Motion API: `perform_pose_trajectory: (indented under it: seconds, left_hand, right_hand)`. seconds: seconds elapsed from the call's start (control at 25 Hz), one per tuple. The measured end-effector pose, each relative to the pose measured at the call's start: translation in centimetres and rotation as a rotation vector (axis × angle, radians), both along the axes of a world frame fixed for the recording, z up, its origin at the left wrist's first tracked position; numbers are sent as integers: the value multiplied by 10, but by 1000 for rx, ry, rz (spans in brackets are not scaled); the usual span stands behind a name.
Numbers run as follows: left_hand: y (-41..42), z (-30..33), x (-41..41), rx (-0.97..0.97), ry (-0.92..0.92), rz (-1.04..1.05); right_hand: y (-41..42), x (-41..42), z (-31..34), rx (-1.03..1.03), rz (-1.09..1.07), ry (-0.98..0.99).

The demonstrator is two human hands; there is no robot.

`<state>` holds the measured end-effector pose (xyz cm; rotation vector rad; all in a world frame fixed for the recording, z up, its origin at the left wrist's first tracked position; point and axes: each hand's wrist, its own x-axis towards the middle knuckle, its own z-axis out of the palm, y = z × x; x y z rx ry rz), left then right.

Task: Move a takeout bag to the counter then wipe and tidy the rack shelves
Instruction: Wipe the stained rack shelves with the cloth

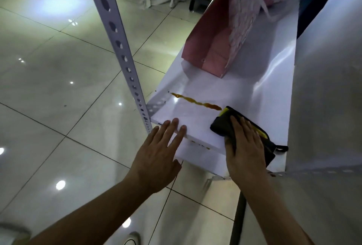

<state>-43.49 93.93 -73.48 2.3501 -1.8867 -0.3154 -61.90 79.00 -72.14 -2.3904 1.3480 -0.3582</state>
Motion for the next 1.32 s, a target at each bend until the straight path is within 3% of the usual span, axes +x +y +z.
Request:
perform_pose_trajectory:
  seconds: [0.12, 0.36, 0.6, 0.76, 0.92, 1.04, 1.2, 1.32]
  left_hand:
    - [-1, 2, 13, -23, 60, 12]
    - [-1, 1, 16, 8, 134, 7]
    - [-2, -1, 20, 49, 146, -11]
    - [1, 0, 21, 8, 181, 15]
    - [5, 0, 18, -67, 226, 55]
    - [4, -1, 19, -128, 210, 60]
    - [2, -3, 19, -102, 145, 50]
    - [0, -2, 19, -86, 113, 50]
  right_hand:
    - [-15, 16, -3, 13, 11, 13]
    - [-51, 90, -3, 94, 228, 86]
    - [-65, 164, -5, 43, 446, 106]
    - [-50, 160, -5, 40, 520, 86]
    - [-35, 121, -8, 102, 521, 39]
    - [-51, 140, -7, 86, 475, 38]
    - [-49, 158, -9, 52, 361, 48]
    - [-32, 138, -14, -31, 414, 69]
